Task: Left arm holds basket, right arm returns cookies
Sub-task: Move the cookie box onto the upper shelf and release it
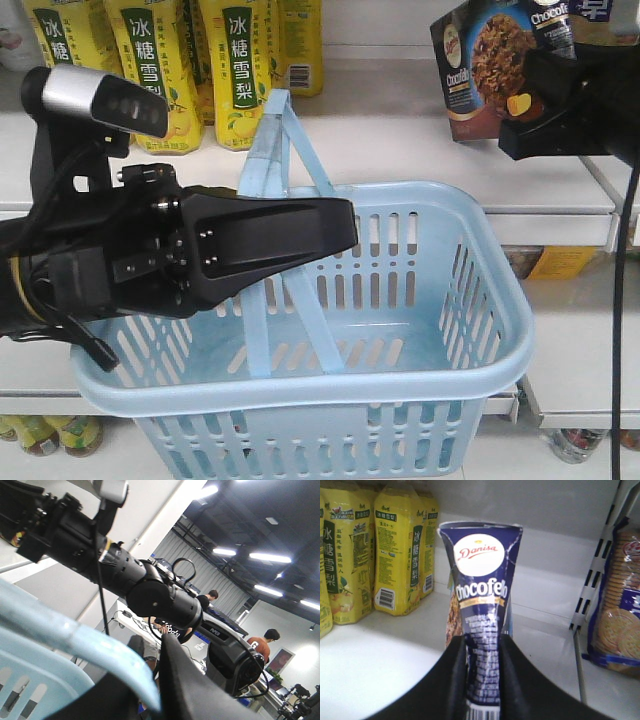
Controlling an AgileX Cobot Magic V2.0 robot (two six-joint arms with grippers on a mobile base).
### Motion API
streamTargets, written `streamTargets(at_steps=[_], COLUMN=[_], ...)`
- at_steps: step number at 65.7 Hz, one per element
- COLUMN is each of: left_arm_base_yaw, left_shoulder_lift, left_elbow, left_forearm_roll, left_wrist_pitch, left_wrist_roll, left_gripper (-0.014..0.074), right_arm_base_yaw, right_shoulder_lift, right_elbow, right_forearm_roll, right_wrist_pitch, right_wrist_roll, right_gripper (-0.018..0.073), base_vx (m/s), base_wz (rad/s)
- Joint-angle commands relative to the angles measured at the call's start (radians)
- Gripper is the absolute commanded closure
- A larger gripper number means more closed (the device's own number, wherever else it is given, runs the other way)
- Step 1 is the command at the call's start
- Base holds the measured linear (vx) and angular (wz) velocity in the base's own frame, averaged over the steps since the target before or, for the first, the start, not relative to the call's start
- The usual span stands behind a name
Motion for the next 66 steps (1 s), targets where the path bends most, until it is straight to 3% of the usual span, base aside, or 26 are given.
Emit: streamTargets(at_steps=[1, 16, 50, 58, 66], left_arm_base_yaw=[0.004, 0.004, 0.004, 0.004, 0.004], left_shoulder_lift=[-0.03, -0.03, -0.03, -0.03, -0.03], left_elbow=[-0.032, -0.032, -0.032, -0.032, -0.032], left_forearm_roll=[-0.098, -0.098, -0.098, -0.098, -0.098], left_wrist_pitch=[-0.034, -0.034, -0.034, -0.034, -0.034], left_wrist_roll=[0.029, 0.029, 0.029, 0.029, 0.029], left_gripper=[0.0594, 0.0594, 0.0594, 0.0594, 0.0594], right_arm_base_yaw=[-0.004, -0.004, -0.004, -0.004, -0.004], right_shoulder_lift=[0.019, 0.121, 0.195, 0.195, 0.193], right_elbow=[-0.034, -0.034, -0.034, -0.034, -0.034], right_forearm_roll=[0.0, 0.0, 0.0, 0.0, 0.0], right_wrist_pitch=[-0.131, -0.214, -0.216, -0.216, -0.217], right_wrist_roll=[-0.001, -0.004, -0.005, -0.005, -0.005], right_gripper=[0.0565, 0.0565, 0.0554, 0.0498, 0.0358], base_vx=[0.0, 0.0, 0.0, 0.0, 0.0], base_wz=[0.0, 0.0, 0.0, 0.0, 0.0])
